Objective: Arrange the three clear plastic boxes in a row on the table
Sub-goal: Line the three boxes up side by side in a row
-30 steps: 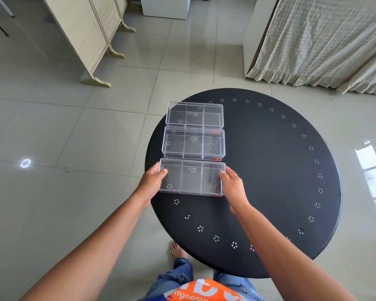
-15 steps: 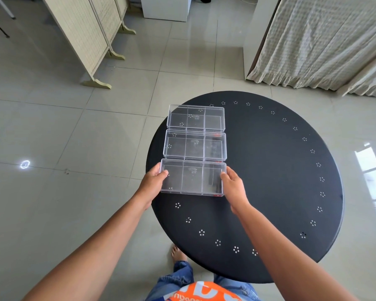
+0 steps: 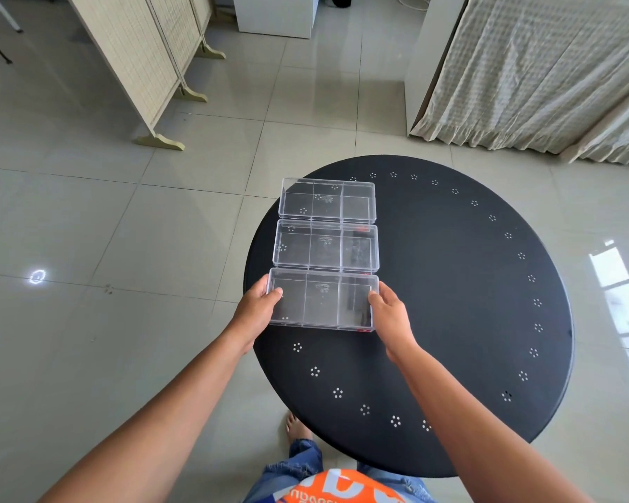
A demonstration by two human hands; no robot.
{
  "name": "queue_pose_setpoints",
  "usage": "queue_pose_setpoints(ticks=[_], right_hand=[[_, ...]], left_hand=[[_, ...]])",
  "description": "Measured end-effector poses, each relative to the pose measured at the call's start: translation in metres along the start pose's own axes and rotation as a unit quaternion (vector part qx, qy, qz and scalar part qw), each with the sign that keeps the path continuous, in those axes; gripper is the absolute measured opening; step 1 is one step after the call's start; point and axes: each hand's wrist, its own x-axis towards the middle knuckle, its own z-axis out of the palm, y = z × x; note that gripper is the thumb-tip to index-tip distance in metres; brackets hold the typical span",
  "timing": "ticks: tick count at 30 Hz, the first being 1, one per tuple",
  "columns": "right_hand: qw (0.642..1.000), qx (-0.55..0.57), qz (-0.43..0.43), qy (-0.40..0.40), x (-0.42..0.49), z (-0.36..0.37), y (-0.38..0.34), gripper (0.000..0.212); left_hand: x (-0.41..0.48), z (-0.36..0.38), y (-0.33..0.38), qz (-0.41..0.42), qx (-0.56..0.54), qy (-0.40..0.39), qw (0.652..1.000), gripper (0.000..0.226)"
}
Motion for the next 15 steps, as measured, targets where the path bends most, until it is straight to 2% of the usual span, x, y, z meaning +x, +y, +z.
queue_pose_setpoints(ticks=[15], right_hand=[[1.0,-0.008,0.008,-0.003,0.005,0.001,0.005,0.036]], left_hand=[[0.008,-0.005,-0.01,-0.019,0.007,-0.013,1.0,0.068]])
